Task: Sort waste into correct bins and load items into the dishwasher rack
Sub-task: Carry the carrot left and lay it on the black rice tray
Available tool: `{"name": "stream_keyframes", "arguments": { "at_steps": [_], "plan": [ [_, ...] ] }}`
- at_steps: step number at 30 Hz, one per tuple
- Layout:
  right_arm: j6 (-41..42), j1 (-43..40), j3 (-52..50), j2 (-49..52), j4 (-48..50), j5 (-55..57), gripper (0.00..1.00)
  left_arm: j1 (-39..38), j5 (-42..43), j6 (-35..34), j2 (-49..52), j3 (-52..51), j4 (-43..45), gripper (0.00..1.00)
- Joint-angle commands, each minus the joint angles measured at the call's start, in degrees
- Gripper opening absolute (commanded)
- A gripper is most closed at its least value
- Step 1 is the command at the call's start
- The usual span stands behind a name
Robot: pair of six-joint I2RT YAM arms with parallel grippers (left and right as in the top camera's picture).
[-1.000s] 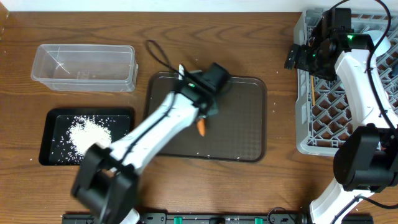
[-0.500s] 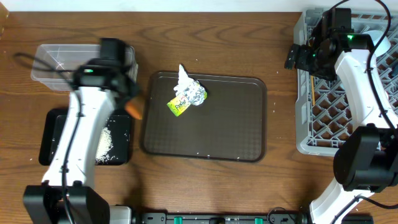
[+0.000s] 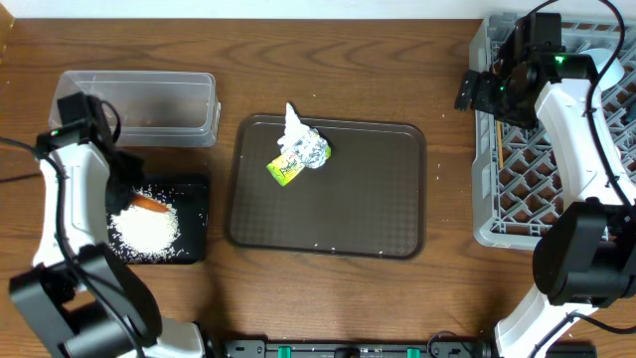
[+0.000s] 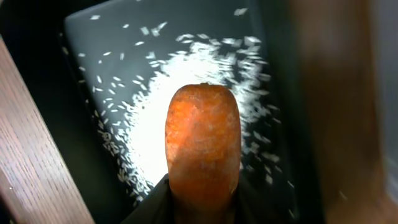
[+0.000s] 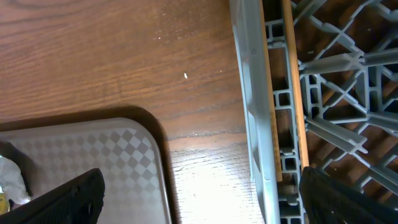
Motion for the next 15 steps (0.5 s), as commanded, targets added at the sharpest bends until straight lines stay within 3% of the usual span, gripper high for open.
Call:
{"name": "stream_keyframes", "arguments": {
  "at_steps": [1, 8, 11, 15],
  "plan": [
    [0.7, -0.4, 1.0, -1.4, 0.0, -0.2, 0.99, 2.1, -0.3, -1.1, 2.7, -0.7, 0.6, 0.31],
    [0.7, -0.4, 1.0, -1.4, 0.0, -0.2, 0.99, 2.8, -0.3, -1.1, 5.7, -0.7, 1.5, 0.33],
    [0.7, -0.4, 1.0, -1.4, 0.0, -0.2, 0.99, 2.8, -0.3, -1.1, 5.9, -0.7, 1.7, 0.5],
    [0.7, -0.4, 1.0, -1.4, 0.0, -0.2, 0.99, 2.8, -0.3, -1.1, 5.9, -0.7, 1.7, 0.53]
  ]
}}
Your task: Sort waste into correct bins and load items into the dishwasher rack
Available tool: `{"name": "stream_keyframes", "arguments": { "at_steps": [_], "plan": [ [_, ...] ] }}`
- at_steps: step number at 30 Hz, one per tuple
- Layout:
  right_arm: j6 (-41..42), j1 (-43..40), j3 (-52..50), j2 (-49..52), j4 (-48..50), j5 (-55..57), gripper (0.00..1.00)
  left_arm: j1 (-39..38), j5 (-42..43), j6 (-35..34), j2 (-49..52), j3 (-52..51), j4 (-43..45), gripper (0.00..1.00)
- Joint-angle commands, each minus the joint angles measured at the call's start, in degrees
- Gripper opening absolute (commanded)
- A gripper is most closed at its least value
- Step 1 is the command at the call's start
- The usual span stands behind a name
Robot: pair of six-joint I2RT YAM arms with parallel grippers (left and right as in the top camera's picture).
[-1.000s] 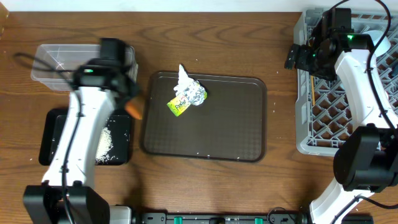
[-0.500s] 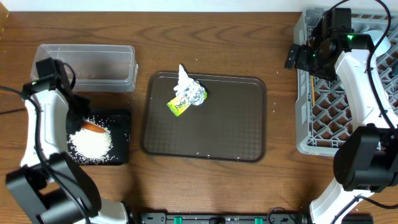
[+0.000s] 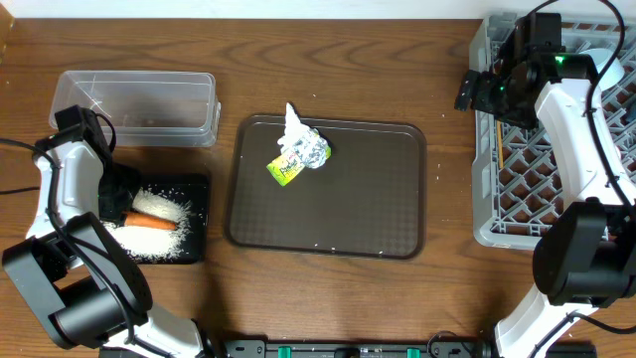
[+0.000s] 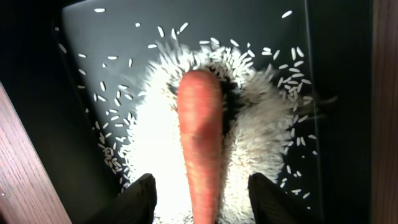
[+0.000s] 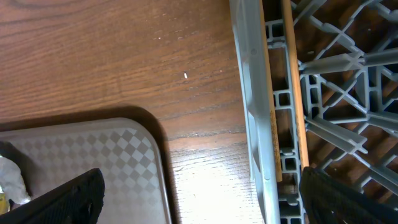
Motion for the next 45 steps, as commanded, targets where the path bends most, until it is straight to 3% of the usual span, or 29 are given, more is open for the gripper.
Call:
{"name": "stream_keyframes", "arguments": {
  "at_steps": [1, 15, 20, 21, 26, 32, 34, 39, 42, 45],
  "plan": [
    [0.7, -0.4, 1.0, -1.4, -0.1, -0.2, 0.99, 0.2, -0.3, -0.5, 0.5, -0.2, -0.2, 0.54],
    [0.7, -0.4, 1.0, -1.4, 0.0, -0.2, 0.99, 1.0, -0.4, 4.6, -7.5, 2.9, -1.1, 0.57],
    [0.7, -0.4, 1.0, -1.4, 0.0, -0.2, 0.99, 6.0, -0.5, -1.1, -13.1, 2.9, -0.9, 0.81],
    [0.7, -0.4, 1.0, -1.4, 0.0, -0.2, 0.99, 7.6, 0.0, -3.2, -13.8, 2.9, -0.8, 0.95],
    [1.0, -0.4, 1.0, -1.4, 0.1, -0.5, 0.99, 11.6, 1.4, -5.5, -14.3, 2.9, -0.9, 0.98],
    [12.2, 0.1, 1.0, -1.4, 0.4, -12.4, 0.99, 12.4, 1.4, -5.5, -14.3, 2.9, -0.9, 1.0],
    [11.6, 0.5, 1.0, -1.4, 0.2, -17.2, 0.99, 12.4, 1.4, -5.5, -14.3, 2.9, -0.9, 0.99],
    [0.9, 4.5, 1.0, -1.3, 4.3, -36.4, 0.99, 12.4, 1.4, -5.5, -14.3, 2.9, -0.9, 0.99],
    [-2.5, 11.1, 1.0, -1.2, 4.9, -32.9, 0.99, 12.4, 1.4, -5.5, -14.3, 2.9, -0.9, 0.99],
    [-2.2, 19.7, 1.0, -0.5, 4.7, -20.5, 0.99, 12.4, 1.4, -5.5, -14.3, 2.9, -0.9, 0.99]
  ]
}}
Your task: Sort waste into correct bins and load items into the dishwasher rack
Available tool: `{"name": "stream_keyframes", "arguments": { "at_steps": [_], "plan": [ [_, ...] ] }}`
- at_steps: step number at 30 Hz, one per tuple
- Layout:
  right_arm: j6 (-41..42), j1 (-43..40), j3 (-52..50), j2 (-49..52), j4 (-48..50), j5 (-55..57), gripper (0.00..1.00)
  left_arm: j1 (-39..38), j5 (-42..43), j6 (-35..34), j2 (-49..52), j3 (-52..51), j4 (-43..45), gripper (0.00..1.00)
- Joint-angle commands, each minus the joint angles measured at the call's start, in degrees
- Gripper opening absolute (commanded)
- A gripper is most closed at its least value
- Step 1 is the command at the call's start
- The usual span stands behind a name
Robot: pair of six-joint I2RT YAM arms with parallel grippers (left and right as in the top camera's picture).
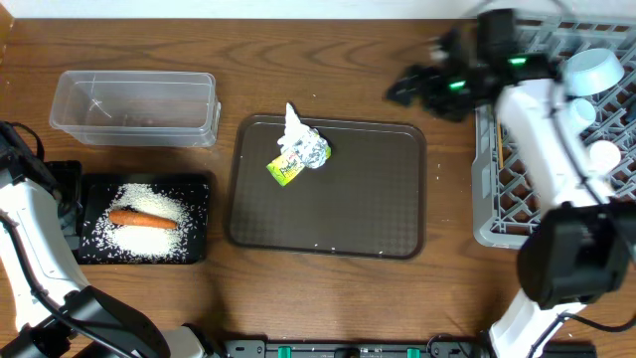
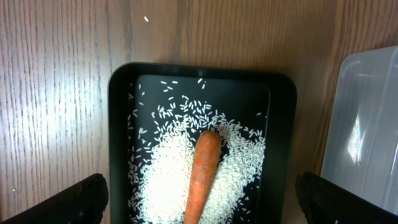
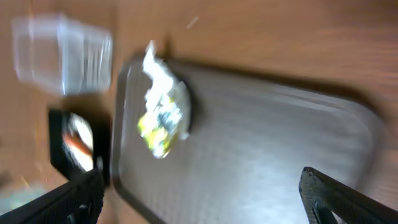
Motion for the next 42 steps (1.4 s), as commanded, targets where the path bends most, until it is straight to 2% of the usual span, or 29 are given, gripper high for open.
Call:
{"name": "stream_keyframes", "arguments": {
  "at_steps": [1, 5, 10, 18, 26, 27, 28, 29, 30, 33, 36, 40, 42],
  "plan": [
    [-2.7, 10.0, 0.9, -0.2, 0.2, 9.5, 0.99, 0.2, -0.3, -0.7, 0.2, 1.0, -0.1, 0.99],
    [1.8, 20.8, 0.9, 2.4, 4.2, 24.3, 0.99, 0.2, -0.3, -0.7, 0.2, 1.0, -0.1, 0.99],
    [7.3, 27.9, 0.9, 8.0, 8.1, 36.1, 0.99, 0.2, -0.3, -0.7, 0.2, 1.0, -0.1, 0.98],
    [10.2, 25.9, 0.9, 14.1, 7.6, 37.3, 0.99, 0.2, -0.3, -0.7, 0.2, 1.0, -0.1, 0.98],
    [8.5, 23.8, 0.9, 14.3, 7.8, 30.4, 0.99, 0.2, -0.3, -0.7, 0.2, 1.0, -0.1, 0.98],
    [8.6, 23.8, 0.9, 14.3, 8.0, 30.2, 0.83, 0.2, -0.3, -0.7, 0.2, 1.0, -0.1, 0.98],
    [8.7, 23.9, 0.9, 14.3, 8.1, 30.2, 0.62, 0.2, -0.3, -0.7, 0.2, 1.0, -0.1, 0.98],
    [8.8, 24.1, 0.9, 14.3, 8.0, 30.1, 0.48, 0.2, -0.3, -0.7, 0.2, 1.0, -0.1, 0.98],
    [9.0, 24.2, 0.9, 14.3, 8.0, 29.9, 0.43, 0.2, -0.3, -0.7, 0.2, 1.0, -0.1, 0.98],
    [9.2, 24.6, 0.9, 14.3, 7.6, 28.1, 0.43, 0.2, -0.3, -0.7, 0.2, 1.0, -0.1, 0.98],
    [9.2, 24.7, 0.9, 14.3, 7.0, 25.2, 0.36, 0.2, -0.3, -0.7, 0.2, 1.0, -0.1, 0.98],
    [9.2, 24.7, 0.9, 14.3, 5.9, 24.7, 0.02, 0.2, -0.3, -0.7, 0.2, 1.0, -0.1, 0.98],
    [9.2, 24.6, 0.9, 14.3, 5.6, 24.6, 0.01, 0.2, -0.3, -0.7, 0.2, 1.0, -0.1, 0.98]
  ]
}}
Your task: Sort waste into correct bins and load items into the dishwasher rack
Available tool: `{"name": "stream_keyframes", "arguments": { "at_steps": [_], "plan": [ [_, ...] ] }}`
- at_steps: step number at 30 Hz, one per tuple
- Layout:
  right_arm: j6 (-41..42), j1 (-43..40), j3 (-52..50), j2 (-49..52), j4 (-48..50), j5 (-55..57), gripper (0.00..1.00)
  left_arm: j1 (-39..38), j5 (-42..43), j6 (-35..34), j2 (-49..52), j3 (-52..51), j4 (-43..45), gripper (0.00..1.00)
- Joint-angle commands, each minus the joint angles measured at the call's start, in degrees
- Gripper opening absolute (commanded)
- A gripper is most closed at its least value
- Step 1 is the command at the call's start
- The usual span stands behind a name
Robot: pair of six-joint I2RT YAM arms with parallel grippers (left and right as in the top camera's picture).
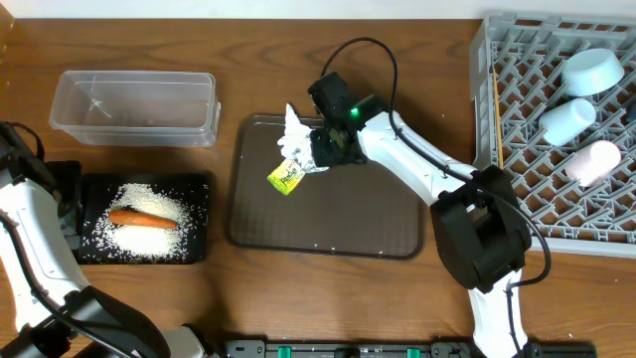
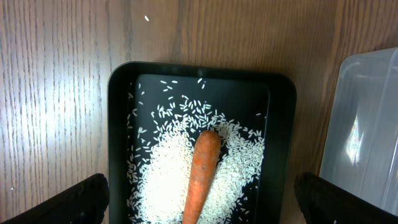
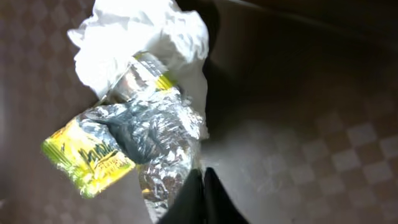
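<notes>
A crumpled foil snack wrapper (image 1: 298,159) with a yellow label lies at the back left of the brown serving tray (image 1: 378,219), with a white tissue (image 3: 143,43) against it. My right gripper (image 3: 202,171) is down at the wrapper's right edge, its fingers pressed together on the foil (image 3: 158,143). An orange carrot (image 2: 202,174) rests on white rice in the black tray (image 1: 194,189). High over that tray and touching nothing, my left gripper (image 2: 199,205) is open.
A clear plastic container (image 1: 134,104) stands behind the black tray. The grey dishwasher rack (image 1: 537,179) at the right holds a pale bowl (image 1: 594,70), two cups and a chopstick along its left edge.
My right gripper was open in mid-air near the tray's back right corner. Now it is shut at the foil wrapper on the tray. The left arm and carrot have not moved.
My left gripper first held the carrot over the rice in the black tray. Then the carrot lay on the rice between open fingers. Later the left gripper stood high above it, and the right arm had left the rack. Now the right is at the wrapper.
</notes>
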Motion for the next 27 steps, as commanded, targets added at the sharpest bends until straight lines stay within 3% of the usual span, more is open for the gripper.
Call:
{"name": "stream_keyframes", "arguments": {
  "at_steps": [1, 15, 24, 27],
  "plan": [
    [0.0, 0.3, 0.7, -0.2, -0.5, -1.2, 0.01, 0.2, -0.3, -0.1, 0.2, 1.0, -0.1, 0.98],
    [-1.9, -3.3, 0.8, -13.8, -2.6, -4.1, 0.01, 0.2, -0.3, -0.1, 0.2, 1.0, -0.1, 0.98],
    [-2.6, -1.0, -0.5, -9.9, -3.4, -4.2, 0.01, 0.2, -0.3, -0.1, 0.2, 1.0, -0.1, 0.98],
    [-2.6, 0.7, -0.5, -7.2, -2.8, -4.2, 0.11, 0.2, -0.3, -0.1, 0.2, 1.0, -0.1, 0.98]
  ]
}}
